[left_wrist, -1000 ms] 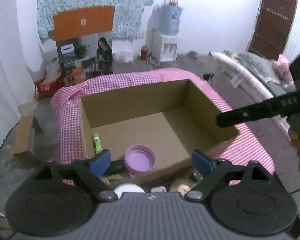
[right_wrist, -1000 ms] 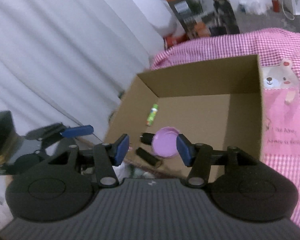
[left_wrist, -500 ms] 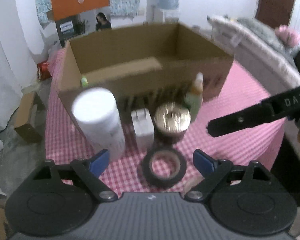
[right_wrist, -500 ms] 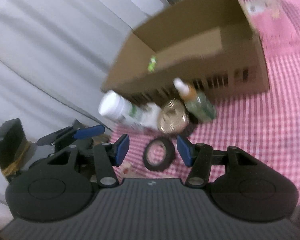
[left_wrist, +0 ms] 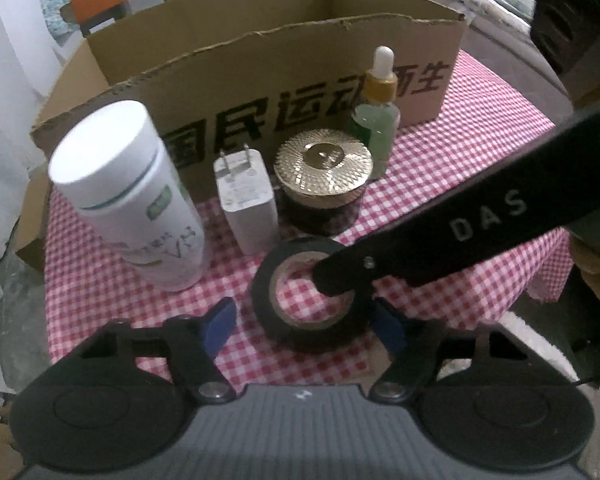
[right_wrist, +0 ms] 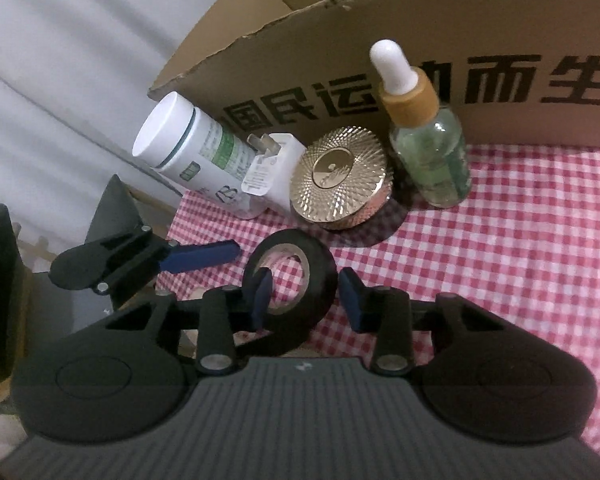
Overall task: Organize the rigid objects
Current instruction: 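Lift the black tape roll with the right gripper above the table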
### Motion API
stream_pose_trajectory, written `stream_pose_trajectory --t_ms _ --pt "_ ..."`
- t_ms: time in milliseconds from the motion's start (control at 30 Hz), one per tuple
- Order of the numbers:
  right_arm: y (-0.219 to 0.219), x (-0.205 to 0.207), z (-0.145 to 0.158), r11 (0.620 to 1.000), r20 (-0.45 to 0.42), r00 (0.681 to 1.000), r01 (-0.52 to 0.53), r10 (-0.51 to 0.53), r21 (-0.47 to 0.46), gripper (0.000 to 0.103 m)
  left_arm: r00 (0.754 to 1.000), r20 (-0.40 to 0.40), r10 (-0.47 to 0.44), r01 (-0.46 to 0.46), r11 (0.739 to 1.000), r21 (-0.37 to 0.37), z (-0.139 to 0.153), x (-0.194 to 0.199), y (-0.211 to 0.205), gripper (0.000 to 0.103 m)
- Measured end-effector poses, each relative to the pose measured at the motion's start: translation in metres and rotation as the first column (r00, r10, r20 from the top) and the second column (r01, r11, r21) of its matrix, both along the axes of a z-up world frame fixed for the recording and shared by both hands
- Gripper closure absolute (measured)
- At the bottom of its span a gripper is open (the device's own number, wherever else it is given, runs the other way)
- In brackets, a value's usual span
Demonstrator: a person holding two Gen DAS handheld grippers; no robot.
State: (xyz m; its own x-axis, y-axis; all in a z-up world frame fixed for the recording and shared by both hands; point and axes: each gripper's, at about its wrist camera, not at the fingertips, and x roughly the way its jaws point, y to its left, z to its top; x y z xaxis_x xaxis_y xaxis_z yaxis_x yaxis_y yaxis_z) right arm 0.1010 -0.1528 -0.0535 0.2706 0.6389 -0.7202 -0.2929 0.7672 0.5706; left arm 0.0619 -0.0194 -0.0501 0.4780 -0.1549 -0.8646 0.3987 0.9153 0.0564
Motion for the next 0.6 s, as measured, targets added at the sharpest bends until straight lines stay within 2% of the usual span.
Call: stream_pose_trajectory --t_ms 133,467,600 --pt "0.002 0.002 -0.002 1.000 0.006 1.000 -0.004 0.004 -0.005 0.072 1.000 0.006 -0.002 0.002 1.000 -0.007 0.000 0.000 -0.004 0.036" --pt "-0.017 -0.014 0.006 0.999 0.017 1.000 0.019 -0.019 -0.041 0.072 0.998 0.022 -0.054 0.055 0.998 -0.042 0.002 -0.015 -0.031 0.037" --pt "-0.022 -0.020 0.008 0.998 0.037 0.999 0.030 -0.027 -0.060 0.072 0.997 0.034 -0.071 0.072 0.997 -0.036 0.000 -0.017 -0.043 0.036"
